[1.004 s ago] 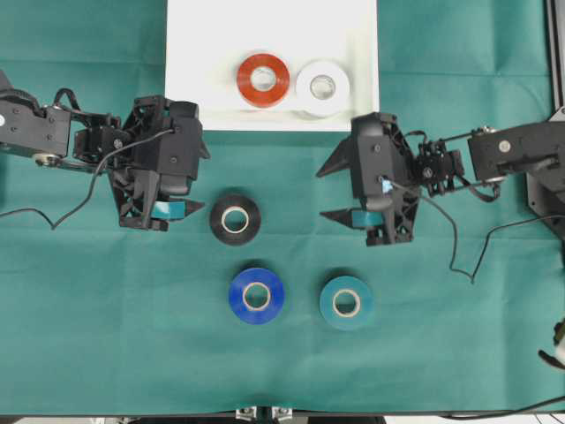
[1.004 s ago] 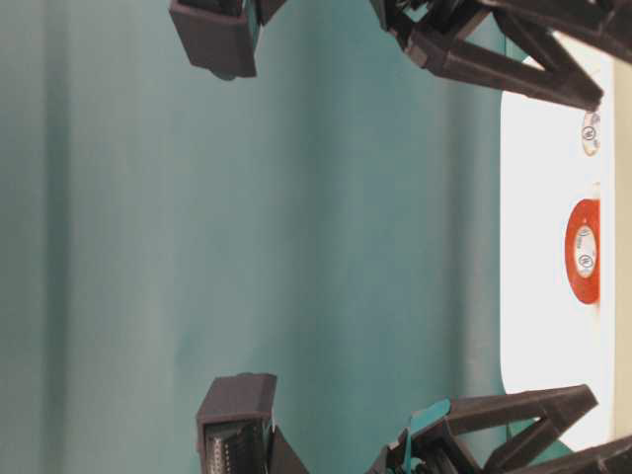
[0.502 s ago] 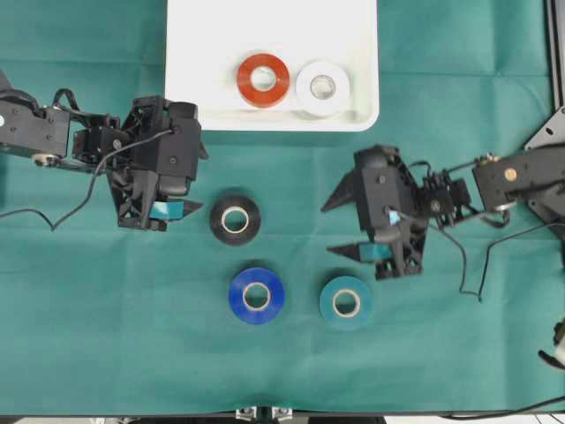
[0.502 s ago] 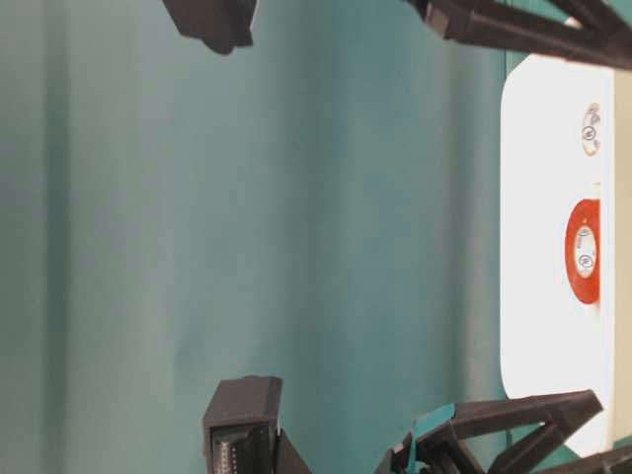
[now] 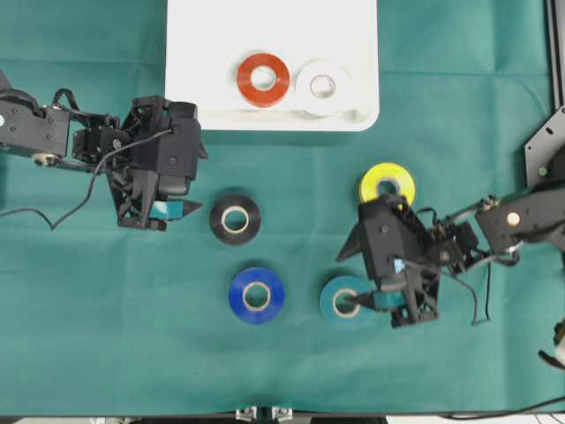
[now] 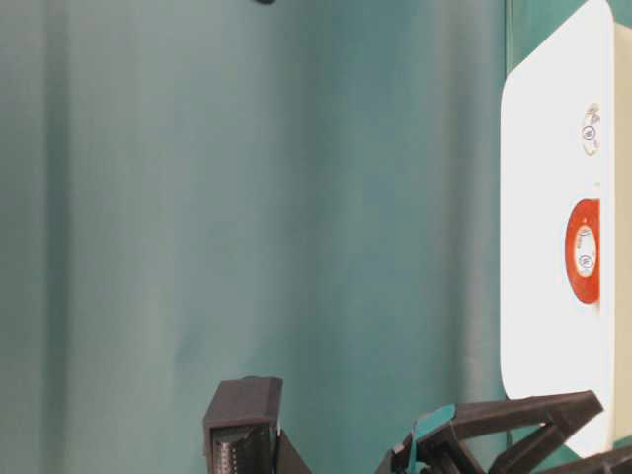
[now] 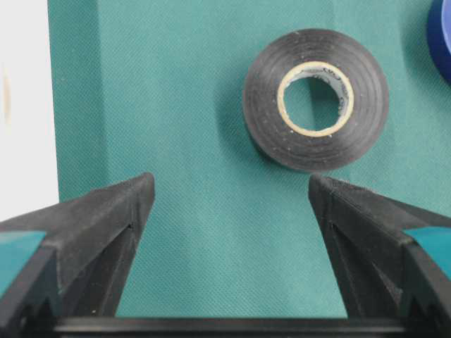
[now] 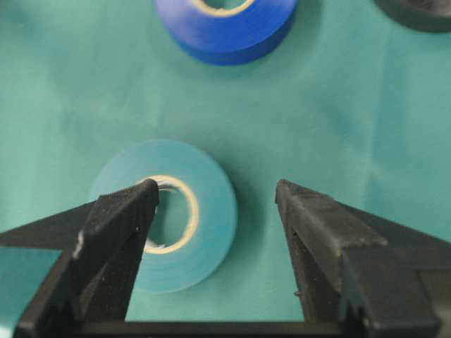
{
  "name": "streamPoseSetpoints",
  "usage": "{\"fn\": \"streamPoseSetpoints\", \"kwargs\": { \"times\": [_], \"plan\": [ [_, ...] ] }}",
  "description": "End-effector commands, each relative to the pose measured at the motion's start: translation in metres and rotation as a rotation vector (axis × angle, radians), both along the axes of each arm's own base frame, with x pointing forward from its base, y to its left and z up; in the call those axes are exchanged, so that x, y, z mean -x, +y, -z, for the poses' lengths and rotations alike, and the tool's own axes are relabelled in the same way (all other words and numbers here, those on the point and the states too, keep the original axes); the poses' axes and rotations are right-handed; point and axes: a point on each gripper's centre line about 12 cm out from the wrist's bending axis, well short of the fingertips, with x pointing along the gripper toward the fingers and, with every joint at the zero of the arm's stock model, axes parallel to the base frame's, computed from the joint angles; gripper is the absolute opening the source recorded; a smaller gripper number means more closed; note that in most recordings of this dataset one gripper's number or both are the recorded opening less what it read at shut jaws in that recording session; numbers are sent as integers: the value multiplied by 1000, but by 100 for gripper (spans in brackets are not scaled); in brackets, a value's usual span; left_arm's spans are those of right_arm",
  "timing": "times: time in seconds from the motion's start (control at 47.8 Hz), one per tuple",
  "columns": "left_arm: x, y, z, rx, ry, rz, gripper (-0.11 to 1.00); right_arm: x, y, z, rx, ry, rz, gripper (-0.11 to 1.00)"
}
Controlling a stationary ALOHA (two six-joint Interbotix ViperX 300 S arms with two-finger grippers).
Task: Put the tape alternately from left to right into the white case.
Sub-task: 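Move the right gripper down into the teal roll's hole and close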
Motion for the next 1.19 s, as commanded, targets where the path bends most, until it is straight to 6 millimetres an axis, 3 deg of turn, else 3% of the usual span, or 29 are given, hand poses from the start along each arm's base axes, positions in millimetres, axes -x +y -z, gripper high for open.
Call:
{"fn": "streamPoseSetpoints", "kwargs": {
  "times": [0.0, 1.171],
  "plan": [
    [-2, -1, -10, 1, -37, 3, 69, -4, 3, -6, -12, -20, -2, 74],
    [-3, -1, -9, 2, -40, 2, 69, -17, 15, 35, 7, 100, 15, 74]
  ]
}}
